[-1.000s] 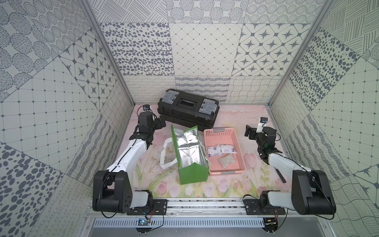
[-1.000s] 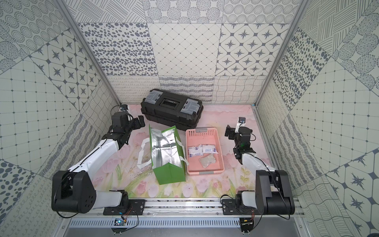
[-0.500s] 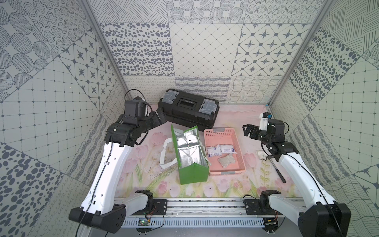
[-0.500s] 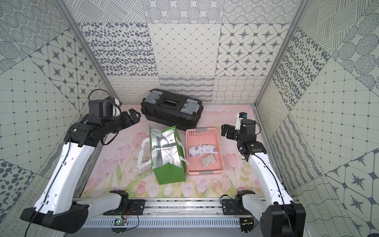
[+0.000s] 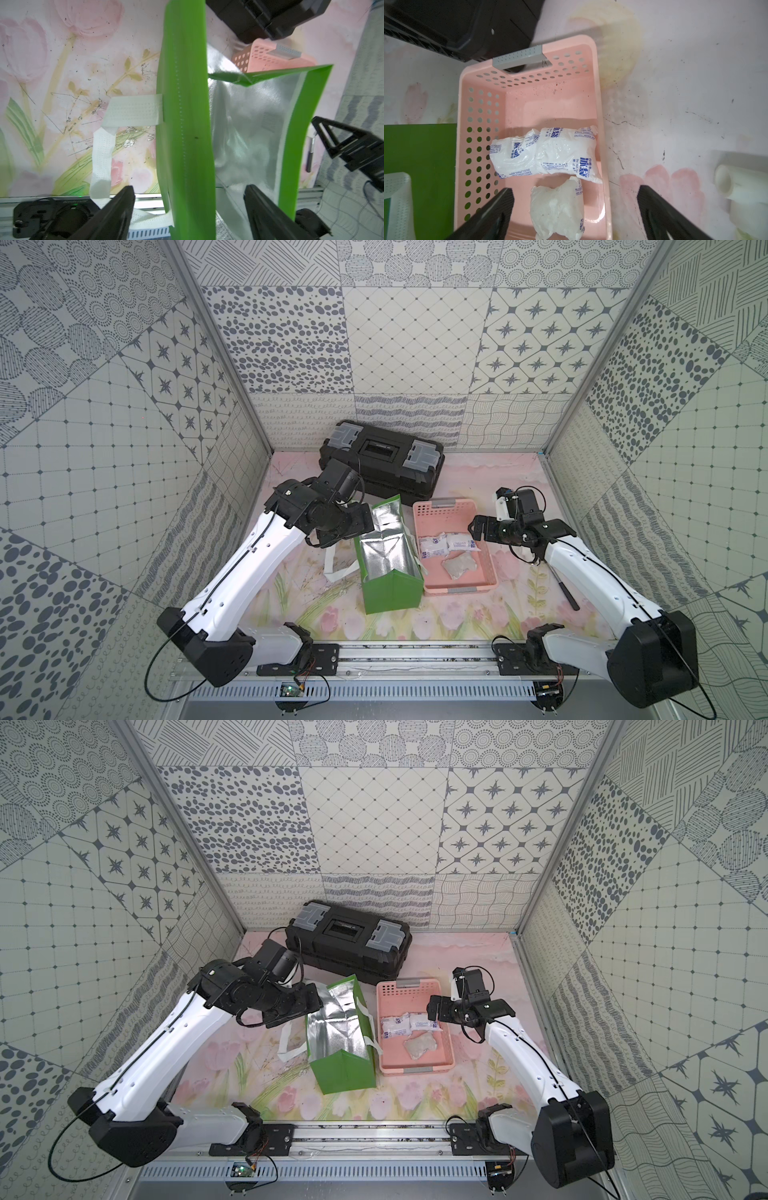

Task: Place the ice pack in the delivery bag
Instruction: Pick up the delivery bag from the center of the board, then move the bin to the center of the board.

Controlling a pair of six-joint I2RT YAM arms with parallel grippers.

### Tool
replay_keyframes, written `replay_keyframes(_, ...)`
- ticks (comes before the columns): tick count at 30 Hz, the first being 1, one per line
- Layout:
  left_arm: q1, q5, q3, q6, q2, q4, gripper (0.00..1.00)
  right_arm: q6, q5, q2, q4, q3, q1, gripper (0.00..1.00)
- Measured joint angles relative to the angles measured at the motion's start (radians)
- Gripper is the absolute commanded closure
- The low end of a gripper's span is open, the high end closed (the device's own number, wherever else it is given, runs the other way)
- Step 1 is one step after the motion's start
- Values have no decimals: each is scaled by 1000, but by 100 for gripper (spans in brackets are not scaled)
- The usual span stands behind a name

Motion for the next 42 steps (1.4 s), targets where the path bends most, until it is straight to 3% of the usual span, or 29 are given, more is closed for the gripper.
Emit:
replay_keyframes(4,-11,-8,-2,-11,31,-23,56,13,32,40,-6,-25,11,7)
replay_keyframes(11,-13,-12,21,-2,54,-51,98,41,66,80,-2,-58,13,39)
replay_keyframes(15,-13,-17,49,8,54,-50,100,45,94,113,8,-58,13,53)
replay_keyframes(17,-13,-18,64,14,54,-41,100,42,111,126,13,-58,12,68)
replay_keyframes(23,-12,3,106,47,73,15,100,9,100,167,41,-49,-28,100)
replay_keyframes(35,8,105,242,113,177,118,100,-158,37,275,53,46,-224,100)
replay_keyframes(36,11,114,248,117,184,125,100,-165,37,288,55,57,-240,97)
replay_keyframes(40,24,145,260,135,201,143,100,-159,49,302,68,78,-277,59)
replay_keyframes(42,31,159,260,142,206,146,100,-160,55,293,74,85,-286,48)
